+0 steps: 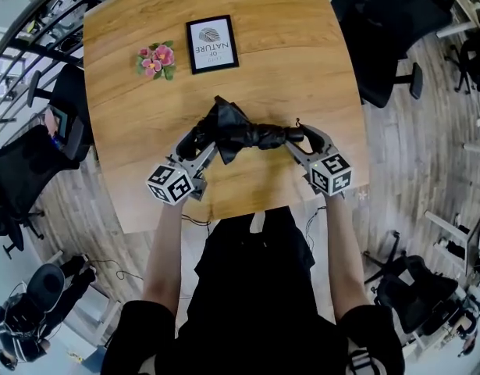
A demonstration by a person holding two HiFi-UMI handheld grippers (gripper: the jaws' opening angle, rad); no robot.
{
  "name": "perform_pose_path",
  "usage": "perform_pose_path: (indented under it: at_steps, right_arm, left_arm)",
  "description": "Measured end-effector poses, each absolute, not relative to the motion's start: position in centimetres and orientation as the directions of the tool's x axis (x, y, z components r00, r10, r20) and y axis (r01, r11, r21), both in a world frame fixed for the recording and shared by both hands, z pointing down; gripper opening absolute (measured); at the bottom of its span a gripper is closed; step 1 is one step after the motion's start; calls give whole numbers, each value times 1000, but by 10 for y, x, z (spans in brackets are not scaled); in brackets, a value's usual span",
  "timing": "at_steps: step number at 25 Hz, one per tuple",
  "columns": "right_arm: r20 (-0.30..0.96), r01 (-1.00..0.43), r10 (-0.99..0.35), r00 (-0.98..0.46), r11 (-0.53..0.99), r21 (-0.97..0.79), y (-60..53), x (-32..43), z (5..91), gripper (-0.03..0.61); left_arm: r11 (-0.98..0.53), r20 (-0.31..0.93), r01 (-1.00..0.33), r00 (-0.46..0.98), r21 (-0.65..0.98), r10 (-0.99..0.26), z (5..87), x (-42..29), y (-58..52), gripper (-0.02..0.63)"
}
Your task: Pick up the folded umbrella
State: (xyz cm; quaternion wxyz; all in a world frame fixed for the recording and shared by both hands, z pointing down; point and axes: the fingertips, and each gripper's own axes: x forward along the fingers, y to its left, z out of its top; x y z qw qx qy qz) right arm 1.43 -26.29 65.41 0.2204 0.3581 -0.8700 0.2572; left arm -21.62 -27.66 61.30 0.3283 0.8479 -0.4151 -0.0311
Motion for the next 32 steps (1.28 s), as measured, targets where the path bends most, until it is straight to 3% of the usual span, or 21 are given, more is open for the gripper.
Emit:
perform_pose_path:
  at_steps: [11,32]
  right_arm:
    - [497,-746,-578,-648,612,-262,-277,7,596,256]
    - [360,-681,-592,-721,702,-210,-309,13,515,259]
  left_arm:
    - [-512,105,-691,641,511,-760,536,-224,-291,336]
    - [-488,-7,-757,538,434,-843,443,-218,-292,336]
